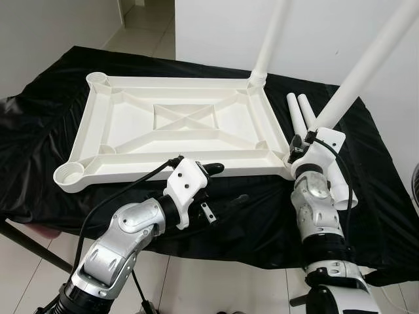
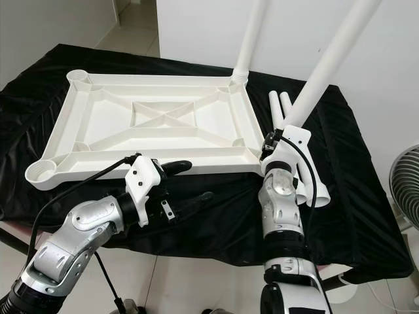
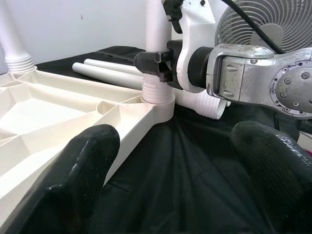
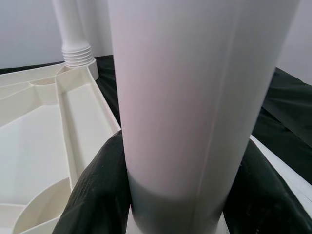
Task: Building children table
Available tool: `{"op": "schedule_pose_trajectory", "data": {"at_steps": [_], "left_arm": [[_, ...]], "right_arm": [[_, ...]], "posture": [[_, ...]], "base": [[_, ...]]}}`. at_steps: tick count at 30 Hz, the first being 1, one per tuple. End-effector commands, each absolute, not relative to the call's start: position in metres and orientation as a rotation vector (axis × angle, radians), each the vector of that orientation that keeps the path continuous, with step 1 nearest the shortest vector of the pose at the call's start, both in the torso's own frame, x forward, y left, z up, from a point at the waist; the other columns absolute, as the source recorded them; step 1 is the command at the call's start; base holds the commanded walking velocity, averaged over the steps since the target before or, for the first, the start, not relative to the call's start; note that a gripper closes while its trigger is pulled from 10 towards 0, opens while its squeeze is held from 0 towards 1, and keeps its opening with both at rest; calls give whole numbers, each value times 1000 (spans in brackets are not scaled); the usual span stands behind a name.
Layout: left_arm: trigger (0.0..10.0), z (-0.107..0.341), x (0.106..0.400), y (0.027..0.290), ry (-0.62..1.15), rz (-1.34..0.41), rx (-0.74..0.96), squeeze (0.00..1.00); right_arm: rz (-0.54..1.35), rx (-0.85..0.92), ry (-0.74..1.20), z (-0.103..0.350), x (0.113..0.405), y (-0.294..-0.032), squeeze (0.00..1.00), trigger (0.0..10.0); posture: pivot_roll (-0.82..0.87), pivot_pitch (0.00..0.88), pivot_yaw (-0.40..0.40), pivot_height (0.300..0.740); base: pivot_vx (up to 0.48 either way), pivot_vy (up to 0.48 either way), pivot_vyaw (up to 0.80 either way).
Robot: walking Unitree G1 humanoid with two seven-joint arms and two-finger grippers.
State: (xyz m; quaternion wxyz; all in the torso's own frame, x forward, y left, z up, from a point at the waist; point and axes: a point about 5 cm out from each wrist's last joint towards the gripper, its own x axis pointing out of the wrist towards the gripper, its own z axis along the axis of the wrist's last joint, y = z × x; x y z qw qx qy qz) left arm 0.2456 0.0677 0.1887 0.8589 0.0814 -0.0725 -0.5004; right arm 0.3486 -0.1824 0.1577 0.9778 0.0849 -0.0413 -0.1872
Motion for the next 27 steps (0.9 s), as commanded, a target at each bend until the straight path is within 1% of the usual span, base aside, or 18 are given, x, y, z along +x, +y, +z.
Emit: {"op": "schedule_pose_trajectory", "data": {"at_steps": [1, 3, 7, 9, 11, 14, 16, 19, 20, 21, 22, 27], "left_arm": [[10000, 187, 244, 66, -142, -1072, 170, 0], [10000, 187, 244, 66, -141, -1072, 170, 0], [10000, 186, 244, 64, -142, -1078, 168, 0], [10000, 186, 244, 64, -142, -1078, 168, 0], [10000, 186, 243, 63, -144, -1080, 168, 0], [10000, 186, 243, 63, -144, -1080, 167, 0], [10000, 186, 243, 63, -144, -1082, 167, 0], [10000, 186, 243, 63, -144, -1083, 167, 0], [10000, 186, 243, 63, -143, -1084, 167, 0], [10000, 186, 243, 63, -143, -1084, 167, 0], [10000, 186, 243, 63, -144, -1085, 165, 0], [10000, 186, 243, 62, -145, -1084, 165, 0]], "right_arm": [[-465, 235, 112, 115, 338, -184, 0, 10000], [-477, 237, 109, 115, 338, -183, 0, 10000], [-540, 261, 93, 119, 337, -172, 0, 10000], [-540, 261, 93, 119, 337, -172, 0, 10000], [-520, 279, 126, 113, 334, -160, 0, 10000], [-511, 274, 130, 112, 332, -155, 0, 10000], [-470, 256, 126, 112, 329, -144, 0, 10000], [-456, 245, 123, 112, 328, -140, 0, 10000], [-422, 229, 120, 112, 326, -134, 0, 10000], [-422, 229, 120, 112, 326, -134, 0, 10000], [-341, 211, 122, 112, 324, -119, 0, 10000], [-274, 203, 124, 112, 323, -109, 0, 10000]], "posture": [[142, 108, -23, 740], [142, 108, -23, 740], [143, 102, -29, 740], [143, 102, -29, 740], [145, 96, -33, 740], [144, 95, -33, 740], [142, 98, -33, 740], [142, 98, -33, 740], [138, 100, -33, 740], [138, 100, -33, 740], [136, 106, -36, 740], [135, 113, -38, 740]], "base": [[0, 0, 0], [0, 0, 0], [0, 0, 0], [0, 0, 0], [0, 0, 0], [0, 0, 0], [0, 0, 0], [0, 0, 0], [0, 0, 0], [0, 0, 0], [0, 0, 0], [0, 0, 0]]}}
